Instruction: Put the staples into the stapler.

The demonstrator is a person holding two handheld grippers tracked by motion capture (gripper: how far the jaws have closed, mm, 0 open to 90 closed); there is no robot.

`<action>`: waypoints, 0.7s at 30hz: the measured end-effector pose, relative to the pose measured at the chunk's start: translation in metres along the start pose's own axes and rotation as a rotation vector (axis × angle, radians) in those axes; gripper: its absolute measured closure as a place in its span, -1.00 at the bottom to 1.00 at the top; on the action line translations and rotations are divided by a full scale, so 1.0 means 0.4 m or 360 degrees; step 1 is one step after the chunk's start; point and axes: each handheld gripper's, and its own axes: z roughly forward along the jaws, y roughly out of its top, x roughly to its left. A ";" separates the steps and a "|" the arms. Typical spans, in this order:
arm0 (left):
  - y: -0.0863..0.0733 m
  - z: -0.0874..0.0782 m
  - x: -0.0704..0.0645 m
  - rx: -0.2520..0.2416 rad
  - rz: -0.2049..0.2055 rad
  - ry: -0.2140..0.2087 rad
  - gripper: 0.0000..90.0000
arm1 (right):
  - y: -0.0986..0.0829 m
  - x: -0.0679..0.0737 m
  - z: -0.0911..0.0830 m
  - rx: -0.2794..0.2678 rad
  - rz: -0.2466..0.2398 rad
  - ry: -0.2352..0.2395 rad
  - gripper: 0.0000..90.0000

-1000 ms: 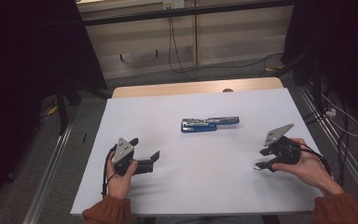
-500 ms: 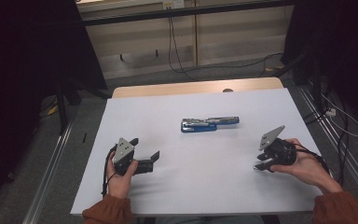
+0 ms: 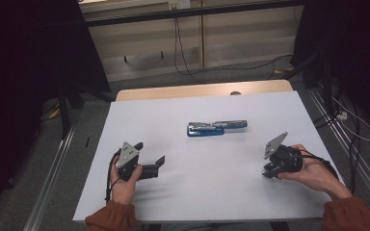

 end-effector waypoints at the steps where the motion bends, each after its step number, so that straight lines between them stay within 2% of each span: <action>1: 0.000 0.000 0.000 0.0002 0.0003 -0.0002 -0.93 | 0.001 0.002 0.001 0.0007 0.0005 0.0010 0.65; 7: 0.000 0.000 0.001 0.0010 0.0009 -0.0006 -0.93 | 0.016 0.006 0.003 0.0081 0.0020 0.0000 0.72; 11: 0.000 0.000 0.000 0.0008 0.0008 -0.0009 -0.93 | 0.012 0.004 0.003 0.0062 0.0050 0.0016 0.76; 21: 0.000 0.000 0.000 0.0006 0.0008 -0.0006 -0.93 | 0.008 0.001 0.001 0.0031 0.0064 0.0031 0.76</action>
